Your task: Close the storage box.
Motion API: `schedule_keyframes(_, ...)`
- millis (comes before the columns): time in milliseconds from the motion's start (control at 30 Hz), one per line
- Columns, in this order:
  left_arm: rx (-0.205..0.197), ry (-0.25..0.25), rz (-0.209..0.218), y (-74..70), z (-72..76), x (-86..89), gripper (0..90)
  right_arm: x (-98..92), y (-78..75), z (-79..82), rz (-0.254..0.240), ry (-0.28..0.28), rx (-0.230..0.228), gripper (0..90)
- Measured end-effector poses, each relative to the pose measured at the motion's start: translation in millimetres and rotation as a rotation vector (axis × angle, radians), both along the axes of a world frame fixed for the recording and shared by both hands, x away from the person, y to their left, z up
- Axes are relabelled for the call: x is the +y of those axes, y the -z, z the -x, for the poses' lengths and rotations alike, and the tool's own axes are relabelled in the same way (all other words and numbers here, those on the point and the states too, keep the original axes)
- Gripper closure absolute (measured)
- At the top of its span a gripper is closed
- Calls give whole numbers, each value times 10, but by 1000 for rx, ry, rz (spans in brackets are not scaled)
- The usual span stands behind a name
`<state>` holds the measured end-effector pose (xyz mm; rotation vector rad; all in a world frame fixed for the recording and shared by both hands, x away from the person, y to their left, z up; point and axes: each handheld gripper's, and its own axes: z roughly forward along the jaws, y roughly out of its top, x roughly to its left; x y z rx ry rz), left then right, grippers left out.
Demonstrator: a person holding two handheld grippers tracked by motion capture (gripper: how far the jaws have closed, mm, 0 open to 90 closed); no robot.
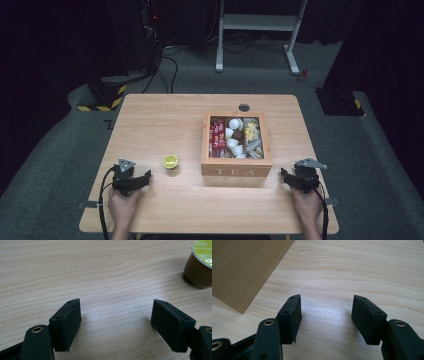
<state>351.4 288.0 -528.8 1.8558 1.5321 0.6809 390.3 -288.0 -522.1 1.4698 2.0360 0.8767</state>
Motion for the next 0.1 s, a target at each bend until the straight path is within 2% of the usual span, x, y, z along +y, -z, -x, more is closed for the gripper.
schedule_keyframes(100, 0, 0, 0, 0, 0, 0, 245, 0, 0, 0, 0, 0, 0, 411)
